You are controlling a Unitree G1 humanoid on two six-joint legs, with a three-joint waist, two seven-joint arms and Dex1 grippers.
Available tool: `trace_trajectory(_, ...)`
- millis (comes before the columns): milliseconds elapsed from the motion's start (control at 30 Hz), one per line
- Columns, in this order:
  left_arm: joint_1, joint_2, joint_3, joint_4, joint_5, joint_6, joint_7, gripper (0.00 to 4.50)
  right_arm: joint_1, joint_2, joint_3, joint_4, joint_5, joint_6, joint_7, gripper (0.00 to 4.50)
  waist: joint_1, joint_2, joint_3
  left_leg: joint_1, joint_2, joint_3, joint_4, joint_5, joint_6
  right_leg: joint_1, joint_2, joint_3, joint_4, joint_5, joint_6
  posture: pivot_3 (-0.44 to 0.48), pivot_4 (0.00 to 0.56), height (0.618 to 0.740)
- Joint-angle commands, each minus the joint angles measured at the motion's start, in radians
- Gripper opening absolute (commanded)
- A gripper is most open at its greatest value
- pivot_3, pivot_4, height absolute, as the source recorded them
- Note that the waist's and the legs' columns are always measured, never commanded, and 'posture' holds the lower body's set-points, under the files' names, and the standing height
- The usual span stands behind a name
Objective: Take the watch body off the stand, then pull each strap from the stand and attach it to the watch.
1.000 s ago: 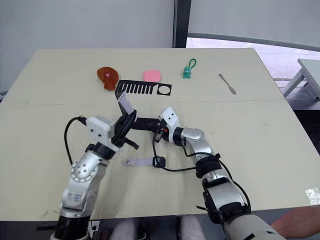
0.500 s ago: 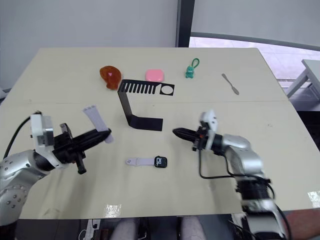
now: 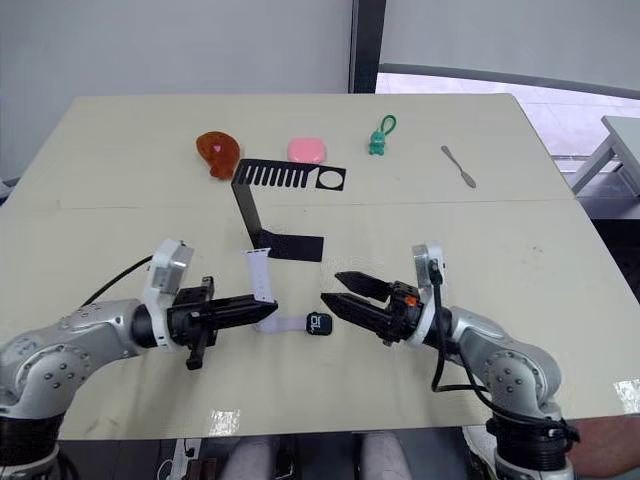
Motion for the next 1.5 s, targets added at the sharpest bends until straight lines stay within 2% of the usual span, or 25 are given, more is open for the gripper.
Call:
trace_trajectory(33, -0.036, -0.009, -0.017, -0.003, -0.049, 0.05, 0.0, 0.0, -0.012, 0.042, 0.016, -0.043, 0.072, 0.0, -0.071, 4.46, 0.001, 0.0, 0.0, 0.0, 0.0, 0.0, 0.0, 0.0, 0.0, 0.0, 0.0, 0.0, 0.0, 0.0, 0.0, 0.0, 0.15, 0.74)
trace_trajectory(300, -0.127, -0.066, -0.064, 0.043, -0.048, 0.107, -0.004, 0.0, -0.068, 0.1, 0.072, -0.017, 0.195, 0.037, -0.163, 4.46, 0.011, 0.0, 0.0, 0.0, 0.0, 0.0, 0.0, 0.0, 0.0, -0.001, 0.001, 0.0, 0.0, 0.0, 0.0, 0.0, 0.15, 0.74)
trace_trajectory(600, -0.137, -0.091, -0.051, 0.06, -0.103, 0.165, -0.009, 0.0, -0.087, 0.105, 0.091, -0.004, 0.204, 0.03, -0.166, 4.46, 0.014, 0.0, 0.0, 0.0, 0.0, 0.0, 0.0, 0.0, 0.0, 0.0, 0.0, 0.0, 0.0, 0.0, 0.0, 0.0, 0.15, 0.74)
trace_trajectory(867, -0.135, -0.084, -0.062, 0.069, -0.078, 0.164, -0.031, 0.0, -0.085, 0.099, 0.094, 0.007, 0.204, 0.027, -0.167, 4.46, 0.014, 0.0, 0.0, 0.0, 0.0, 0.0, 0.0, 0.0, 0.0, 0.0, 0.0, 0.0, 0.0, 0.0, 0.0, 0.0, 0.15, 0.74)
trace_trajectory(967, -0.133, -0.085, -0.066, 0.065, -0.073, 0.163, -0.034, 0.0, -0.085, 0.099, 0.097, 0.009, 0.202, 0.027, -0.166, 3.64, 0.014, 0.0, 0.0, 0.0, 0.0, 0.0, 0.0, 0.0, 0.0, 0.0, 0.0, 0.0, 0.0, 0.0, 0.0, 0.0, 0.15, 0.74)
trace_trajectory(1033, -0.133, -0.084, -0.071, 0.06, -0.067, 0.162, -0.037, 0.0, -0.088, 0.098, 0.1, 0.013, 0.213, 0.036, -0.162, 2.71, 0.014, 0.0, 0.0, 0.0, 0.0, 0.0, 0.0, 0.0, 0.0, 0.0, 0.0, 0.0, 0.0, 0.0, 0.0, 0.0, 0.15, 0.74)
trace_trajectory(1500, -0.12, -0.082, -0.079, 0.048, -0.036, 0.147, -0.053, 0.0, -0.099, 0.117, 0.118, 0.034, 0.186, 0.019, -0.161, 2.71, 0.014, 0.0, 0.0, 0.0, 0.0, 0.0, 0.0, 0.0, 0.0, 0.0, 0.0, 0.0, 0.0, 0.0, 0.0, 0.0, 0.15, 0.74)
